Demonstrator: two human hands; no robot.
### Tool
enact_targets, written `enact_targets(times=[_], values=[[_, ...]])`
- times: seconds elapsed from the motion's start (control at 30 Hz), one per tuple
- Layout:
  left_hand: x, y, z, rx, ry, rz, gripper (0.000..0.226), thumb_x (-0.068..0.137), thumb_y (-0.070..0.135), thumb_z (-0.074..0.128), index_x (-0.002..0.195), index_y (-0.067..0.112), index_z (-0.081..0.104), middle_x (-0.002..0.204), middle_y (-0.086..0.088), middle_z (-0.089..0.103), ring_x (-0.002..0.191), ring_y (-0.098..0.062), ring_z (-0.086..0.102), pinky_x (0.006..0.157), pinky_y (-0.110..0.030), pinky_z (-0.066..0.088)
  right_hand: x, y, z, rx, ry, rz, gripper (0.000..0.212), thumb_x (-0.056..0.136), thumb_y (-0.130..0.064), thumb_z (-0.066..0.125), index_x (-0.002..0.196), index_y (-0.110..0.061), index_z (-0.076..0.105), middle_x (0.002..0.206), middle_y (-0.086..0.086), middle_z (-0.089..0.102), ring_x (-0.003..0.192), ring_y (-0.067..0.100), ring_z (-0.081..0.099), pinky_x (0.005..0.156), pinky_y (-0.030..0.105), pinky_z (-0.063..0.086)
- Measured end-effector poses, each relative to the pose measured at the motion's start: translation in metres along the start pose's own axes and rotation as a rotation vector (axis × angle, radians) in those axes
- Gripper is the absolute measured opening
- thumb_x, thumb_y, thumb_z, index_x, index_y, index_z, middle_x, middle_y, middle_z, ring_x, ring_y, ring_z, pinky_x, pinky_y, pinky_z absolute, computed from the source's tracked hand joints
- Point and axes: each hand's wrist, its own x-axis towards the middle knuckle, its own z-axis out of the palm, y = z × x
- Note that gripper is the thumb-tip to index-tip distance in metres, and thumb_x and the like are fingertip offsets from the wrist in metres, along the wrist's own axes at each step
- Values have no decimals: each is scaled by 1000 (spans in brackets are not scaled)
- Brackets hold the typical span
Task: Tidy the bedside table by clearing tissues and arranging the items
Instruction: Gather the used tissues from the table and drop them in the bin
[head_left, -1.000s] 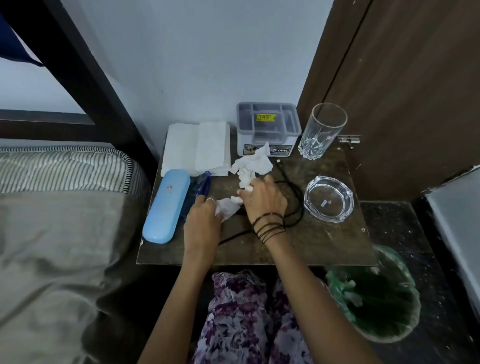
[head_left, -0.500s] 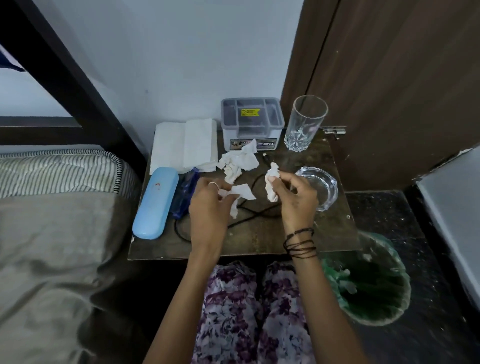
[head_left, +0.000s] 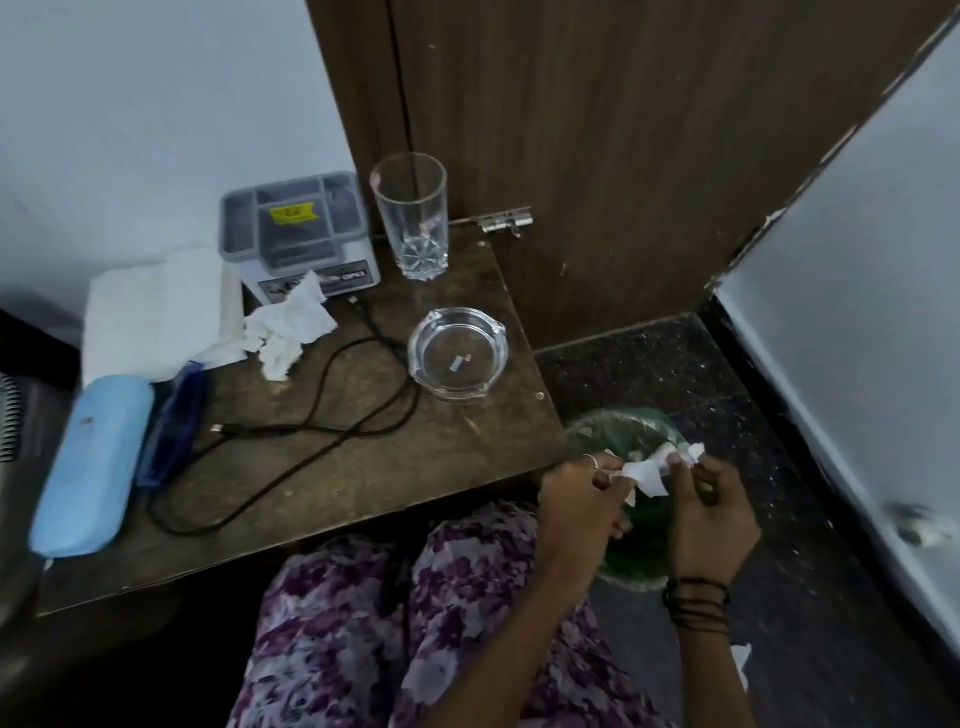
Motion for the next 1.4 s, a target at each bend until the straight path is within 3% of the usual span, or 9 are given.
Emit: enact_targets(times=[0.2, 0.37, 0.6, 0.7, 0.93, 1.03, 1.17, 1.3, 1.4], values=[[46, -31, 69, 154, -147, -121, 22, 86, 12, 56, 104, 5, 67, 98, -16, 70, 85, -28, 67, 71, -33, 52, 26, 84, 12, -374, -193, 260, 24, 88, -25, 59, 107, -11, 62, 106, 22, 66, 93, 39, 61, 74, 37, 43], [61, -55, 84, 330, -249, -117, 39, 88, 11, 55, 127, 8, 54, 126, -14, 59, 114, -28, 56, 92, -34, 46, 40, 106, 14, -497, -353, 397, 30, 87, -33, 57, 113, -19, 62, 110, 22, 63, 100, 38, 59, 80, 39, 45], [30, -25, 58, 330, -95, 29, 26, 95, 14, 43, 115, 14, 61, 110, -9, 67, 97, -21, 63, 80, -31, 51, 17, 43, 13, -284, -109, 135, 10, 86, -18, 59, 91, -14, 68, 87, 13, 71, 77, 32, 62, 64, 28, 39], [7, -4, 22, 296, 78, 135, 24, 96, 18, 43, 113, 17, 61, 98, -6, 69, 81, -13, 63, 64, -16, 45, -6, 0, 14, -166, -71, -59, 5, 84, -11, 63, 86, -10, 67, 70, 6, 66, 56, 13, 51, 53, 17, 38], [-25, 17, -96, -3, 469, 290, 22, 89, 9, 56, 103, 23, 65, 76, 29, 58, 72, 22, 55, 62, 4, 36, -69, -110, 54, 63, -355, -306, 9, 87, -25, 60, 91, -22, 67, 78, -6, 69, 70, 14, 64, 65, 27, 50], [-14, 11, -154, 22, 618, 279, 17, 89, 10, 57, 101, 19, 65, 83, 21, 65, 73, 13, 59, 64, -2, 40, -90, -149, 90, 33, -526, -418, 9, 86, -27, 62, 92, -23, 67, 87, -3, 72, 78, 15, 66, 67, 28, 50], [18, -9, -231, 144, 774, 185, 21, 89, 13, 58, 109, 11, 64, 100, -8, 70, 87, -20, 66, 74, -23, 45, -103, -186, 152, -124, -737, -572, 21, 88, -30, 58, 107, -21, 62, 99, -1, 69, 89, 19, 63, 64, 26, 41], [49, -29, -276, 281, 722, 127, 37, 87, 11, 60, 123, 10, 56, 118, -10, 61, 101, -22, 61, 88, -30, 46, -102, -204, 208, -357, -783, -766, 43, 87, -29, 56, 129, -24, 48, 125, 7, 53, 100, 33, 59, 73, 39, 47], [65, -37, -283, 311, 671, 141, 42, 85, 15, 63, 125, 14, 52, 115, -7, 57, 100, -22, 58, 80, -25, 42, -102, -207, 234, -486, -774, -822, 45, 85, -30, 58, 129, -27, 48, 126, 8, 50, 95, 37, 61, 71, 38, 46]])
